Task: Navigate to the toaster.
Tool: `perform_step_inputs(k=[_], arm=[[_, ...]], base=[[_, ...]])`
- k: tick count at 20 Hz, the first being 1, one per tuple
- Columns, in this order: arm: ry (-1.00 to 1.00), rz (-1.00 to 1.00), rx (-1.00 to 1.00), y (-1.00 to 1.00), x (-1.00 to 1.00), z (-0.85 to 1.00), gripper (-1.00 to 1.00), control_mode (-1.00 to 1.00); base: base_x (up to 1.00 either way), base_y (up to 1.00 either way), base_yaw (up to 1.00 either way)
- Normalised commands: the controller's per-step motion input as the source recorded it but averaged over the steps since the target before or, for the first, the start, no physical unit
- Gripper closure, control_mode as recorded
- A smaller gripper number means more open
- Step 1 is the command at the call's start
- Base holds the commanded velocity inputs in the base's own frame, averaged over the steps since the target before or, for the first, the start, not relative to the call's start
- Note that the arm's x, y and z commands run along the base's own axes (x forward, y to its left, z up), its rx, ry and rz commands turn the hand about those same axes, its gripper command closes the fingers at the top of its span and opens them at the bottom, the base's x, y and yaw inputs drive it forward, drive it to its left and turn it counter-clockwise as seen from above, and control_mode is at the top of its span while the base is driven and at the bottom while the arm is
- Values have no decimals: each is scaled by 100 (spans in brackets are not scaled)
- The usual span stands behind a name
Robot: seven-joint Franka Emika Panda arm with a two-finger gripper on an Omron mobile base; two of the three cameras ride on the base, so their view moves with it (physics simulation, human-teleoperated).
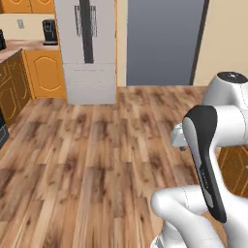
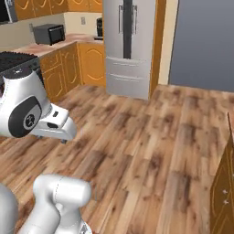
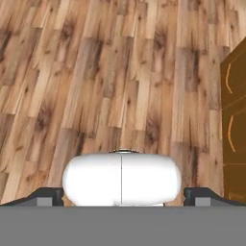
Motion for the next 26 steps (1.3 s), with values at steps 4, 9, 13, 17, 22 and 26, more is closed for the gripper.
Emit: perform_step_inputs(k=[4,9,13,17,22,26], arm=[[0,0,0,0,0,0,-100,100],[0,0,0,0,0,0,-100,100],[0,0,0,0,0,0,-100,100],[0,0,0,0,0,0,-100,100],[0,0,0,0,0,0,-100,100],[0,0,0,0,0,0,-100,100]], base=[[0,18,59],[2,7,42],[9,7,41],[5,2,41],[10,0,28],[21,1,19]])
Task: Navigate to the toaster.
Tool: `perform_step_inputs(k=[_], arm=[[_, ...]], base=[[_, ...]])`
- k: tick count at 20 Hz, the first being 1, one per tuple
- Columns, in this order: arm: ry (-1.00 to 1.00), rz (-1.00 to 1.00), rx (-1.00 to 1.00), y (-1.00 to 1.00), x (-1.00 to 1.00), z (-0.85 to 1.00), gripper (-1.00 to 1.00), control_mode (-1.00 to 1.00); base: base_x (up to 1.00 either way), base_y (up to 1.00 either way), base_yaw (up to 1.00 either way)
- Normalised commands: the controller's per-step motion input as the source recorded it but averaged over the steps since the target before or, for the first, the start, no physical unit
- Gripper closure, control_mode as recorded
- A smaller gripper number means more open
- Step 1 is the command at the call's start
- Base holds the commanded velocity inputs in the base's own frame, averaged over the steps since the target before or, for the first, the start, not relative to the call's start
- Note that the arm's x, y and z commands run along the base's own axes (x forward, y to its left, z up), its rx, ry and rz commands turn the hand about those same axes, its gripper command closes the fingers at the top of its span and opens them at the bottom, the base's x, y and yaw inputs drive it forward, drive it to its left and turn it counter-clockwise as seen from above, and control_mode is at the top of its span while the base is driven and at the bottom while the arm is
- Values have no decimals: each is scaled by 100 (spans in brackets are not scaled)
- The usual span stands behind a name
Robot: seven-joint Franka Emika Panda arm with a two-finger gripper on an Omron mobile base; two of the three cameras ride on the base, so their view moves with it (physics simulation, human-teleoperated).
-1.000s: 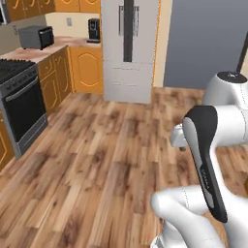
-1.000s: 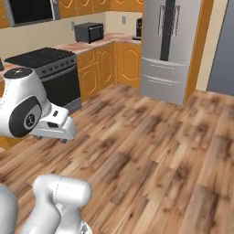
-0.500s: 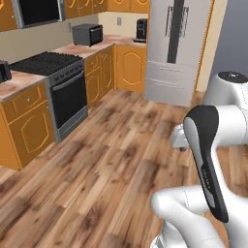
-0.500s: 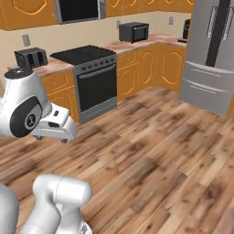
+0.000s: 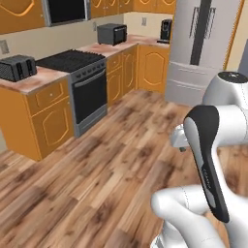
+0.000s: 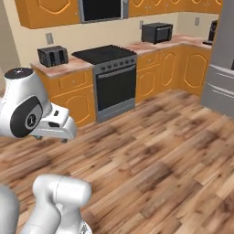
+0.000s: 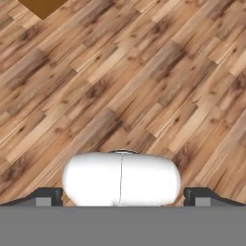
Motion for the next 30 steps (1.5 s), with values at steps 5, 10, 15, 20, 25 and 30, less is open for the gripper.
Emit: perform_step_inputs(k=[5,10,15,20,25,30], arm=[[0,0,0,0,0,0,-100,100],[0,0,0,0,0,0,-100,100],[0,0,0,0,0,0,-100,100],[0,0,0,0,0,0,-100,100],[0,0,0,0,0,0,-100,100],[0,0,0,0,0,0,-100,100]], base=[[14,2,37],[5,0,57],[27,-5,54],[69,-53,45],[100,-73,41],[100,-82,39]])
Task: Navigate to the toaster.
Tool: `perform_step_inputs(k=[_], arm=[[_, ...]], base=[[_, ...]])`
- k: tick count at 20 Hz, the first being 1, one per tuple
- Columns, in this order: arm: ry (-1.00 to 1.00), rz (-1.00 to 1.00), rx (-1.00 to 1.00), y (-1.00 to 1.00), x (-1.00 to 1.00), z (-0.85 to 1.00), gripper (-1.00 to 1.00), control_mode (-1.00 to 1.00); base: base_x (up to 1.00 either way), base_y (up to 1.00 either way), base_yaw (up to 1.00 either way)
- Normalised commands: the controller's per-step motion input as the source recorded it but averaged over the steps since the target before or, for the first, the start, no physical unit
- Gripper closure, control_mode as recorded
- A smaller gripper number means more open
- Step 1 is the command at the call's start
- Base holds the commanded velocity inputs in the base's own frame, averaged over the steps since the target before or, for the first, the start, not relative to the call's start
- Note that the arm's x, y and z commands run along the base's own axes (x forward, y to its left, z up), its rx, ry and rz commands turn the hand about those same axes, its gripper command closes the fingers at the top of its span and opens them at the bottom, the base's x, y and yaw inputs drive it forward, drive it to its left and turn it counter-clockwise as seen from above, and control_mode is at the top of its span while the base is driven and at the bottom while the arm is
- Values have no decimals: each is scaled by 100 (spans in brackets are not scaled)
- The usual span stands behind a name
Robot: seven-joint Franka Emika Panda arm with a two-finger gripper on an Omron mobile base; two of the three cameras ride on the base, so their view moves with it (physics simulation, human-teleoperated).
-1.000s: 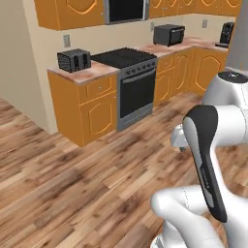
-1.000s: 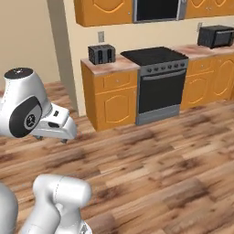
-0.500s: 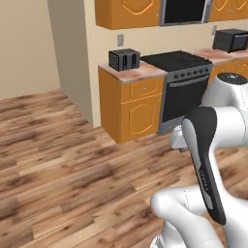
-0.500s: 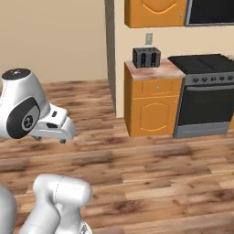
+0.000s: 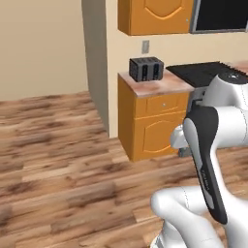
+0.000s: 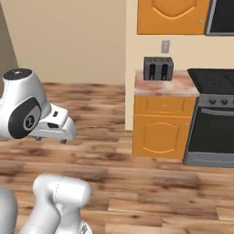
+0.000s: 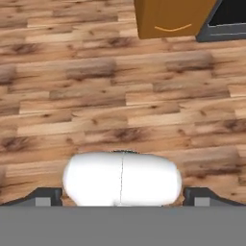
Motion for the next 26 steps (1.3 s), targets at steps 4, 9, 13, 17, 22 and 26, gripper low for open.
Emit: perform_step_inputs(k=[4,9,13,17,22,26], arm=[[0,0,0,0,0,0,-100,100],[0,0,0,0,0,0,-100,100],[0,0,0,0,0,0,-100,100],[0,0,0,0,0,0,-100,100],[0,0,0,0,0,0,-100,100],[0,0,0,0,0,0,-100,100]], base=[[100,-96,30],[100,-88,16],[100,-76,10],[100,-75,4],[100,-31,0],[87,0,-3]])
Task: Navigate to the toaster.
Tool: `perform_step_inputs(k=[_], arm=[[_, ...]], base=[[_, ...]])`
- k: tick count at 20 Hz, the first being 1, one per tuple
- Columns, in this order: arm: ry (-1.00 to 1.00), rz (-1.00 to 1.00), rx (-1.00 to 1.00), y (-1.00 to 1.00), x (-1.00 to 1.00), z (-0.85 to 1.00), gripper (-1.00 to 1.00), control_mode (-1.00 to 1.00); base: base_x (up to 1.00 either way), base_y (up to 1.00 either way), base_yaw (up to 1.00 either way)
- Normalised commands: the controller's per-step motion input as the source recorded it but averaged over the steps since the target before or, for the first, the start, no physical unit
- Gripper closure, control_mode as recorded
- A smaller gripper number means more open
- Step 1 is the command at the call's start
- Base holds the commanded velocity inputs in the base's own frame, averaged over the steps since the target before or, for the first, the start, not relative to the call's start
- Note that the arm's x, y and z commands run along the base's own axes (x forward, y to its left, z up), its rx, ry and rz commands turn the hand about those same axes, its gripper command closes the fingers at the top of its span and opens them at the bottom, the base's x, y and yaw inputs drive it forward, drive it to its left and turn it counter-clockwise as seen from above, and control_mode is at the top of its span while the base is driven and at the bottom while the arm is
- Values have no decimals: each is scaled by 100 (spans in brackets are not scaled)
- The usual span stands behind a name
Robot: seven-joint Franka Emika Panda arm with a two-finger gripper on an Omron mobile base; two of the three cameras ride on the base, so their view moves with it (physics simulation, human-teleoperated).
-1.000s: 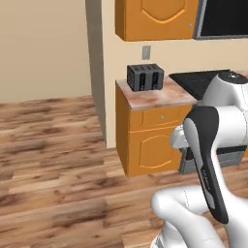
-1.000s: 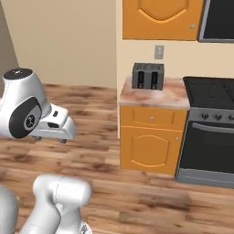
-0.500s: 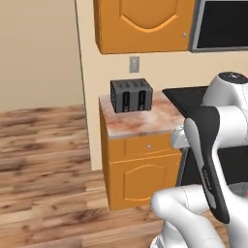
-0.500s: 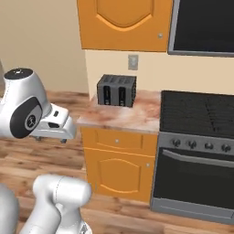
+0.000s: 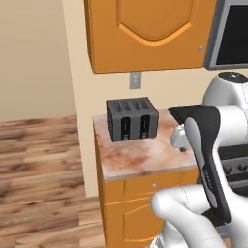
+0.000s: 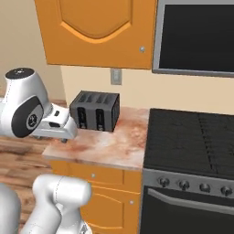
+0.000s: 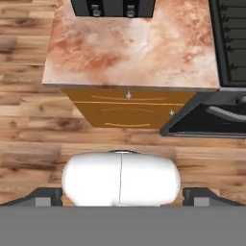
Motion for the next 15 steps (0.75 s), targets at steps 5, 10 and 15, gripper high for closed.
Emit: perform_step_inputs(k=[5,10,15], arm=[[0,0,0,0,0,0,-100,100],[0,0,0,0,0,0,-100,100],[0,0,0,0,0,0,-100,100]], base=[[59,24,-8],[49,10,-2],[40,0,0]])
